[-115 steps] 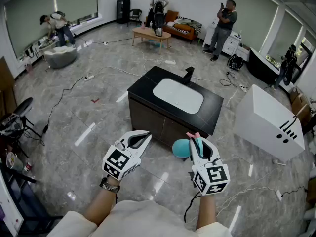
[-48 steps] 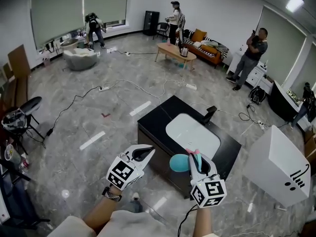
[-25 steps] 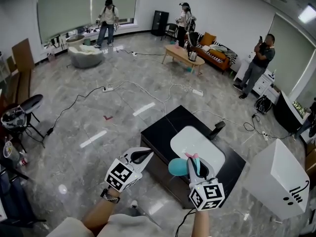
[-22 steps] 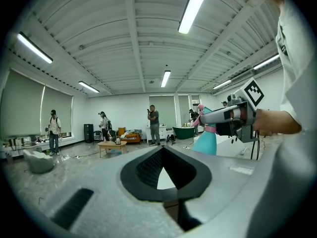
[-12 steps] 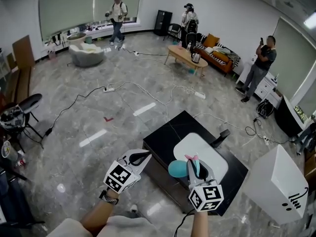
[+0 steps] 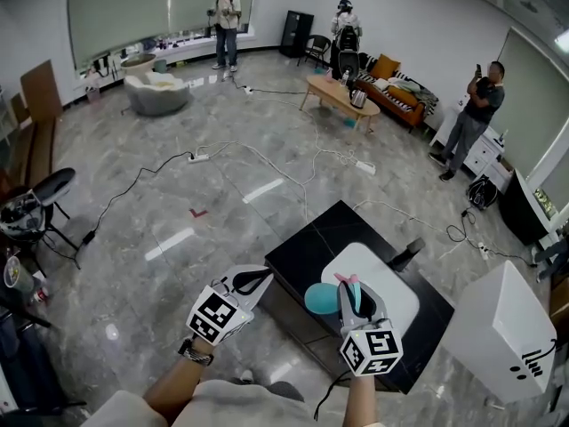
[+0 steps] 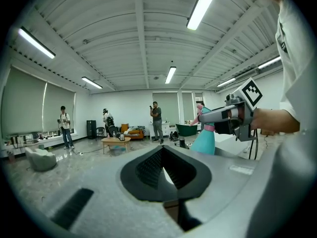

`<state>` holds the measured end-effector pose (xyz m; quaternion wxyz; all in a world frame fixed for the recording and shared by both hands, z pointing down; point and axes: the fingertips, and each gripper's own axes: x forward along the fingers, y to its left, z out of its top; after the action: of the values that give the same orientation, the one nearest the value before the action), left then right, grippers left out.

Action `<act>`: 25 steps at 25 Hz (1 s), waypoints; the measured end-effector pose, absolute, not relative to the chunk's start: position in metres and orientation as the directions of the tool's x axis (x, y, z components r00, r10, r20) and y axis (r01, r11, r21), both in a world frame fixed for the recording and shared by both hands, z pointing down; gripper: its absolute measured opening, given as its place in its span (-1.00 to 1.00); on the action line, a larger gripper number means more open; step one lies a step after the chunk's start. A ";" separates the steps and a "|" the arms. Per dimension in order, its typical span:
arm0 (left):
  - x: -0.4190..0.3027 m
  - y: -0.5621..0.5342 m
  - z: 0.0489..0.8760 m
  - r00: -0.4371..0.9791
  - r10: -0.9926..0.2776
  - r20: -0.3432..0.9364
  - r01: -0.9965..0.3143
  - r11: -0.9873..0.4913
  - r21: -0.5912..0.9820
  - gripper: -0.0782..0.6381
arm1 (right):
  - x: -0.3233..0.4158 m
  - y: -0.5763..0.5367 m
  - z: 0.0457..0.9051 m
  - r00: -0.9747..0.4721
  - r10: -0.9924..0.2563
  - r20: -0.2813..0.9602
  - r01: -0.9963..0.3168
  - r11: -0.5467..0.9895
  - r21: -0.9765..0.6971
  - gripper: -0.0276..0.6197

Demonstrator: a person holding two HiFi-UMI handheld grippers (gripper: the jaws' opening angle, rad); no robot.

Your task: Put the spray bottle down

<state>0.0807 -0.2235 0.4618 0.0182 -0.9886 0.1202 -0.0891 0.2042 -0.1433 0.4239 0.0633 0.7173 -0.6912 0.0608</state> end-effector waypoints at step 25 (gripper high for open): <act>0.087 -0.339 0.508 0.889 -0.383 0.250 -0.393 -0.919 -0.010 -0.77 | 0.236 -0.314 0.507 -0.105 -0.951 0.290 -0.994 0.107 -0.009 -0.70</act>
<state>0.0872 -0.3386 0.5082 -0.0204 -0.9717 0.1998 -0.1245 0.2358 -0.3142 0.5066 0.1060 0.6604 -0.7364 0.1014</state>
